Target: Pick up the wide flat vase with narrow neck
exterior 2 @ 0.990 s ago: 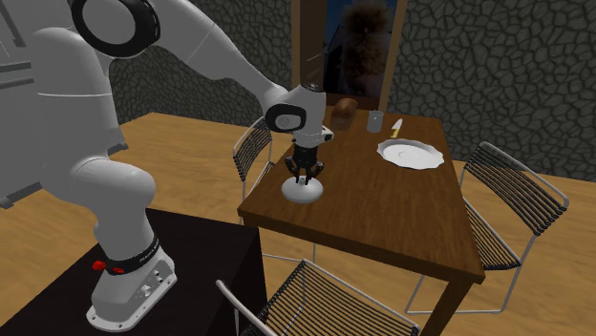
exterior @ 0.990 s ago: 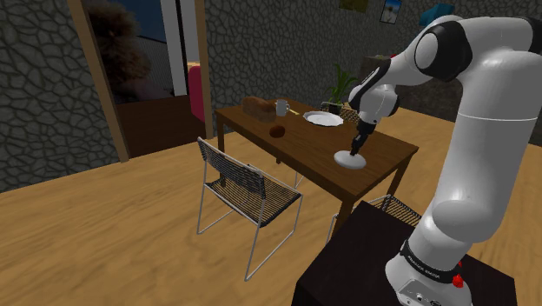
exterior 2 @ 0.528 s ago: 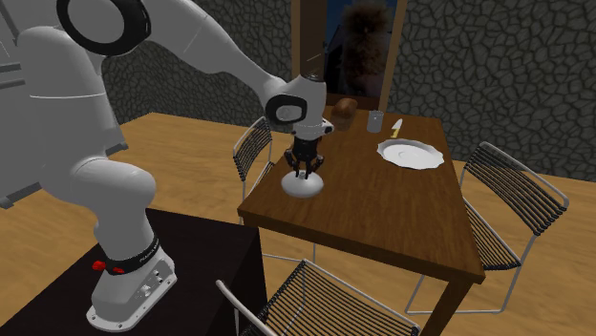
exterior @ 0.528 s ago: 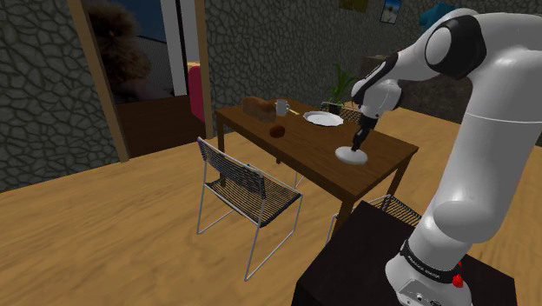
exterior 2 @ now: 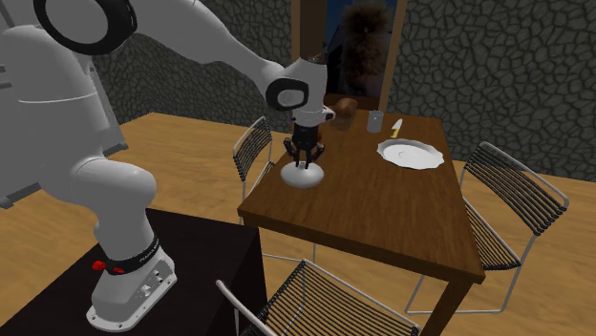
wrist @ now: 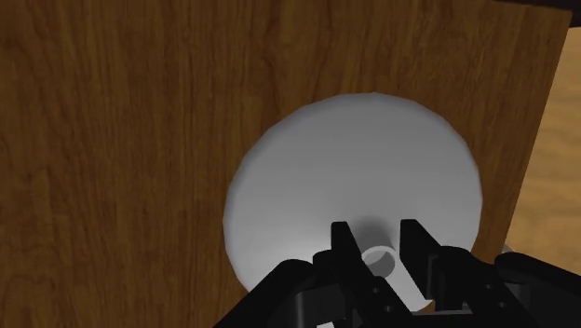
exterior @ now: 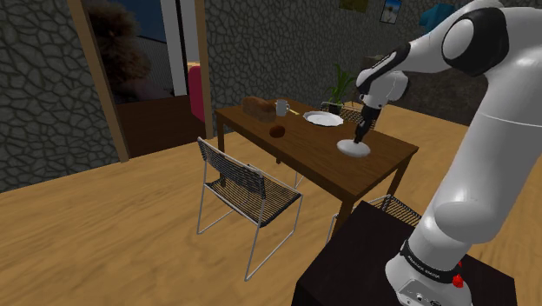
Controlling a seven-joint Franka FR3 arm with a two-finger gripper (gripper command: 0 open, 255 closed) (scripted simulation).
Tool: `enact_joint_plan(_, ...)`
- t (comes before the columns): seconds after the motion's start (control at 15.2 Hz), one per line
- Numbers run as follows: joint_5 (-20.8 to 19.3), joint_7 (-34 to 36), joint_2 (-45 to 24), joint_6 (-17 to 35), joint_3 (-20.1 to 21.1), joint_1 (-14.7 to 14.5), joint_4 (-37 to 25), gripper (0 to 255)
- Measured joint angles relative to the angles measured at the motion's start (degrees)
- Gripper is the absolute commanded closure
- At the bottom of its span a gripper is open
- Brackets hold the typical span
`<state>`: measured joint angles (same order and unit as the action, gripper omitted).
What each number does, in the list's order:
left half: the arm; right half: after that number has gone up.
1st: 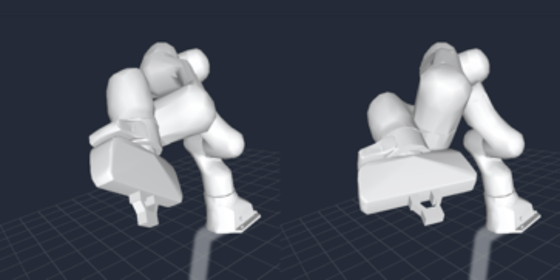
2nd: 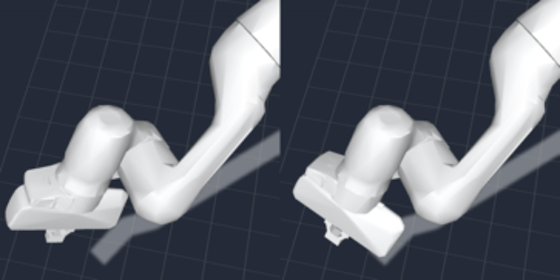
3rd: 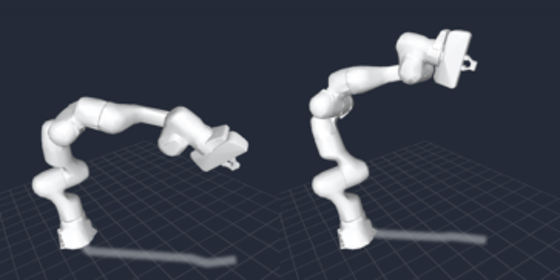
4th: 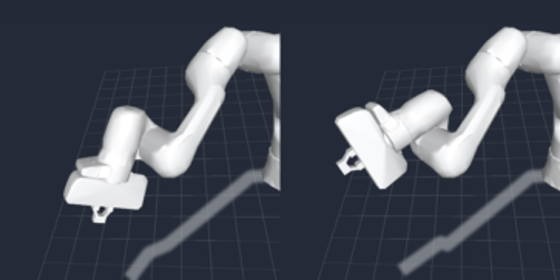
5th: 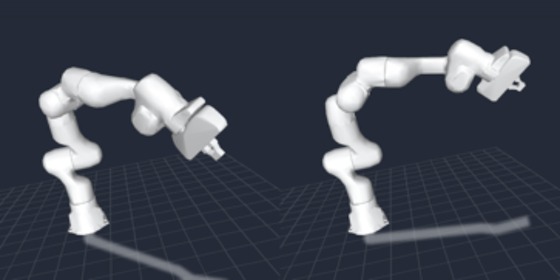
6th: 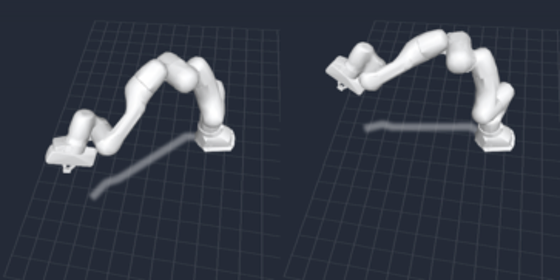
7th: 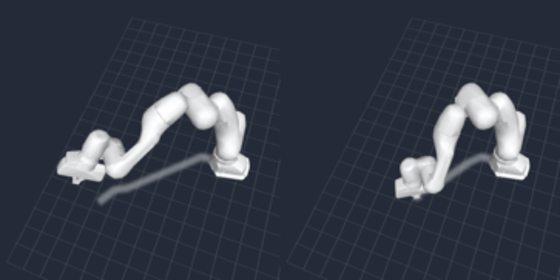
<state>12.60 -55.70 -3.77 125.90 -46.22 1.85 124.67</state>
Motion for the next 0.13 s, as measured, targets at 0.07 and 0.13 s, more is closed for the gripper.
enact_joint_plan(0.07,-0.6,0.4,0.5,-0.6,-0.1,-0.1,-0.3,255)
enact_joint_plan(0.13,-1.0,0.8,0.9,-1.0,-0.1,-0.1,-0.5,255)
